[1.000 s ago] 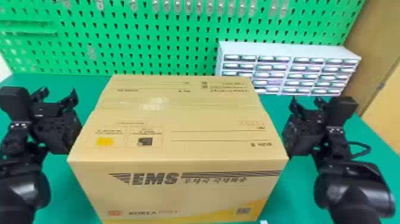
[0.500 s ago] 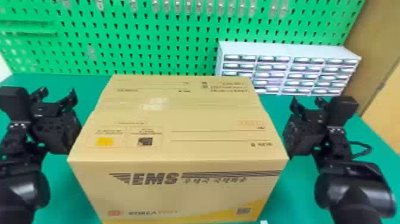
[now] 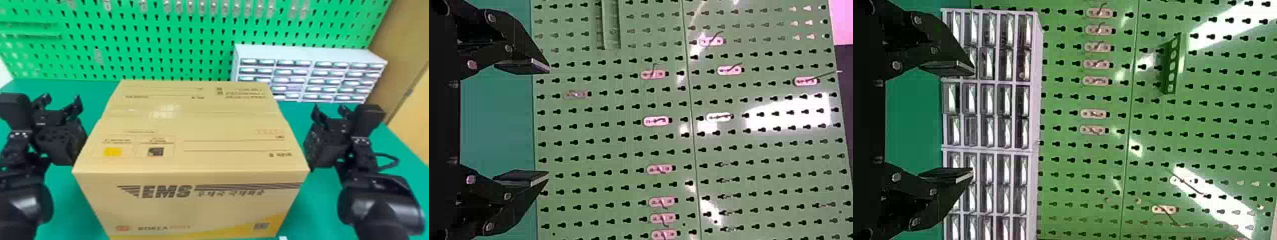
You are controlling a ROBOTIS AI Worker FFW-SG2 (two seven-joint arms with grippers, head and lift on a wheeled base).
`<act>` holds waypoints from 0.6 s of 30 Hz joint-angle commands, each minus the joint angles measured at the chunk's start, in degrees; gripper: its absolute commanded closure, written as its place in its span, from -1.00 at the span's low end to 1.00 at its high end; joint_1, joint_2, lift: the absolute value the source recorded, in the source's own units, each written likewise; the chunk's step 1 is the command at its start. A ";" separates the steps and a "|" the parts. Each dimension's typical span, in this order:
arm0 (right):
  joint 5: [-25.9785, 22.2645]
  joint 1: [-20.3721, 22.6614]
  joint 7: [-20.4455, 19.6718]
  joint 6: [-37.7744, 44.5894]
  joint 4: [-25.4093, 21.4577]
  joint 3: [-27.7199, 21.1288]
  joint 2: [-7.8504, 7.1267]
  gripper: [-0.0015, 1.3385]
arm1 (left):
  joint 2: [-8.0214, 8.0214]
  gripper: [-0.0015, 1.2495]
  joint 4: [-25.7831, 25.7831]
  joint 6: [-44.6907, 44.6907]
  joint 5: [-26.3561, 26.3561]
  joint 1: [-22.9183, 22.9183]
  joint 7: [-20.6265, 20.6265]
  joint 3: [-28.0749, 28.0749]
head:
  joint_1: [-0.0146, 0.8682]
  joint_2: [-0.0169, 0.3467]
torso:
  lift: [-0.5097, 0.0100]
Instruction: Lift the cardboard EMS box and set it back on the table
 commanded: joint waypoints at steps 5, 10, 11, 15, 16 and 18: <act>-0.28 0.18 0.00 0.60 -0.12 -0.08 0.41 -0.20 | -0.02 -0.21 -0.05 0.02 0.00 0.05 0.00 0.01 | 0.57 -0.99 | 0.61; 0.16 0.18 -0.09 1.48 -0.82 -0.17 0.67 -0.20 | -0.02 -0.21 -0.05 0.02 0.00 0.05 0.00 0.01 | 0.57 -0.99 | 0.61; 0.24 0.09 0.00 1.74 -0.91 -0.35 0.76 -0.20 | -0.02 -0.21 -0.05 -0.07 0.00 0.05 0.00 0.01 | 0.57 -0.99 | 0.61; 0.68 0.09 -0.09 2.01 -1.08 -0.61 1.11 -0.20 | -0.02 -0.21 0.04 0.02 -0.09 0.05 0.00 -0.08 | 0.57 -0.99 | 0.61; 0.86 0.09 -0.09 2.01 -1.17 -0.70 1.11 -0.20 | -0.02 -0.21 -0.05 0.02 -0.09 0.05 0.00 -0.08 | 0.57 -0.99 | 0.61; 1.12 0.09 0.00 2.01 -1.26 -0.61 1.20 -0.20 | -0.02 -0.21 0.04 0.02 -0.09 0.05 0.00 -0.08 | 0.57 -0.99 | 0.61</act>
